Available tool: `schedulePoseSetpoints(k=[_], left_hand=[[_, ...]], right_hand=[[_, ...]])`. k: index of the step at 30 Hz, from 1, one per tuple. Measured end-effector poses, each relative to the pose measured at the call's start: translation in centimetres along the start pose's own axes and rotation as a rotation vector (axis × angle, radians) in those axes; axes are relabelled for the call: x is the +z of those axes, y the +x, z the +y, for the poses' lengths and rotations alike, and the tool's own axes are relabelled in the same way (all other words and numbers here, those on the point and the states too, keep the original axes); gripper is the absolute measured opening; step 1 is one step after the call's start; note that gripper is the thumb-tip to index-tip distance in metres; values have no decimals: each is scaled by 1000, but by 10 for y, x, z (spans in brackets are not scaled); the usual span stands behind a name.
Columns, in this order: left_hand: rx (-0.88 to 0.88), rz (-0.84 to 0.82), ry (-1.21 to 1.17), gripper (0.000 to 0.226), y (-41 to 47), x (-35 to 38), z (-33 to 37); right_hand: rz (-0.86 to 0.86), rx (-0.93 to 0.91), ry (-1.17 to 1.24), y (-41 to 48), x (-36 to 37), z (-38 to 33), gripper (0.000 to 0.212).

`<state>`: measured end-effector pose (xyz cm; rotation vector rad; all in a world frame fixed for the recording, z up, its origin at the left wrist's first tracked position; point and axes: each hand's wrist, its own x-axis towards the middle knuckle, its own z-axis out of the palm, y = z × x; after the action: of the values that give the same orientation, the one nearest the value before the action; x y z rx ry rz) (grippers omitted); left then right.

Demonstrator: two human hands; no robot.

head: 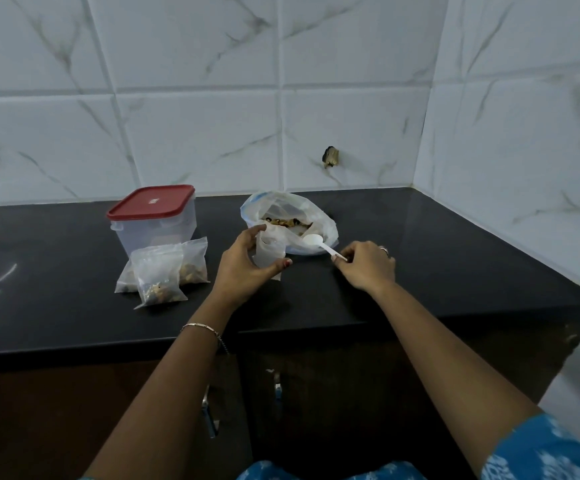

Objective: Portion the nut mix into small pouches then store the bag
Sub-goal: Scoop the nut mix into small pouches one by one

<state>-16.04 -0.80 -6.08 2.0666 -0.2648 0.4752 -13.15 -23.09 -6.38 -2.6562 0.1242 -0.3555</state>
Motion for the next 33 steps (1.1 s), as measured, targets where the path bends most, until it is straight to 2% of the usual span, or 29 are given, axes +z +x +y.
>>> schedulePoseSetpoints(k=[3, 8, 12, 15, 20, 25, 29, 33], left_hand=[[-20, 24, -3, 75, 5, -1, -3], [-126, 78, -150, 63, 25, -8, -20], [-216, 138, -300, 55, 46, -11, -22], [-254, 123, -426, 49, 63, -8, -20], [-251, 77, -457, 49, 78, -1, -25], [-215, 14, -424, 45, 83, -1, -30], [-244, -105, -318, 29, 82, 2, -33], [-295, -169, -102, 31, 83, -4, -36]], right_hand=[[18, -41, 18, 3, 2, -1, 24], [111, -127, 249, 11, -6, -5, 9], [256, -254, 286, 29, -11, -20, 9], [277, -357, 254, 50, -9, -34, 8], [116, -549, -24, 85, 4, -51, 17], [113, -769, -430, 108, 10, -74, 13], [110, -873, -627, 119, 11, -101, 18], [38, -940, -688, 127, 25, -112, 20]])
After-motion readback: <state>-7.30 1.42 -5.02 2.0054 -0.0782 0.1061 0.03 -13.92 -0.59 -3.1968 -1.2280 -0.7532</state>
